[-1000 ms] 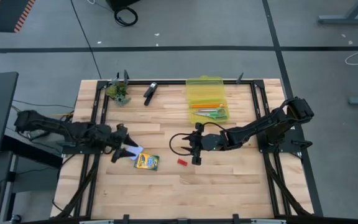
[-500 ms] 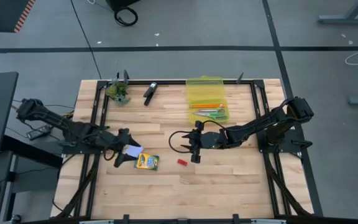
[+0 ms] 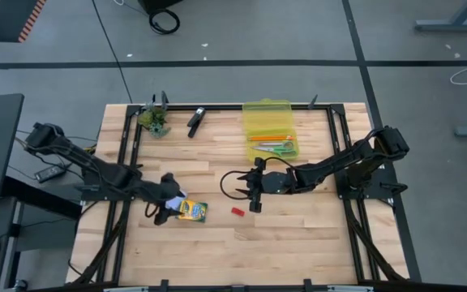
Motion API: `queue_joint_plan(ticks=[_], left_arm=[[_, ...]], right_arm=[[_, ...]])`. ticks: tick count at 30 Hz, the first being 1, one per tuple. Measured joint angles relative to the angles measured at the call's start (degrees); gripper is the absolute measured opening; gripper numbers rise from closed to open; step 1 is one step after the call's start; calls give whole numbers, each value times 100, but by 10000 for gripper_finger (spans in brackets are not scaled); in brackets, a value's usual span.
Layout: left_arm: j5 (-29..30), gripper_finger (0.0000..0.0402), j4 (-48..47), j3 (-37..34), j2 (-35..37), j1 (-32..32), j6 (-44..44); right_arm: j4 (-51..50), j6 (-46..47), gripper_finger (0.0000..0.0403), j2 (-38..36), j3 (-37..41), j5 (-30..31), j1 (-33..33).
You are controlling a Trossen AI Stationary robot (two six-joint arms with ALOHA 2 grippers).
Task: Pack school essentials
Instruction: Put the crayon box into the yellow supply box
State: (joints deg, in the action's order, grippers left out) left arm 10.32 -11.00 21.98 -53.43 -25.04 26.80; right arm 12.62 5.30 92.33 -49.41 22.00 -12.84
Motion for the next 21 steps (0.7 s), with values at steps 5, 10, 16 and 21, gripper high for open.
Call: queue_joint_plan(ticks=[5,10,16,21], left_arm=[[-498,330,-44,22,-334,4,-384],[-443,332,-37,22,-534,89,-448],[-452,381,18,22,-784,203,-344],[-530,388,-20,214,-1001,205,-407]], right_arm=[[0,-90,185,-2,0,0,0],[-1,-106,185,-2,0,1,36],[0,-136,185,-2,0,0,75],[0,-149,185,-2,0,-24,111]])
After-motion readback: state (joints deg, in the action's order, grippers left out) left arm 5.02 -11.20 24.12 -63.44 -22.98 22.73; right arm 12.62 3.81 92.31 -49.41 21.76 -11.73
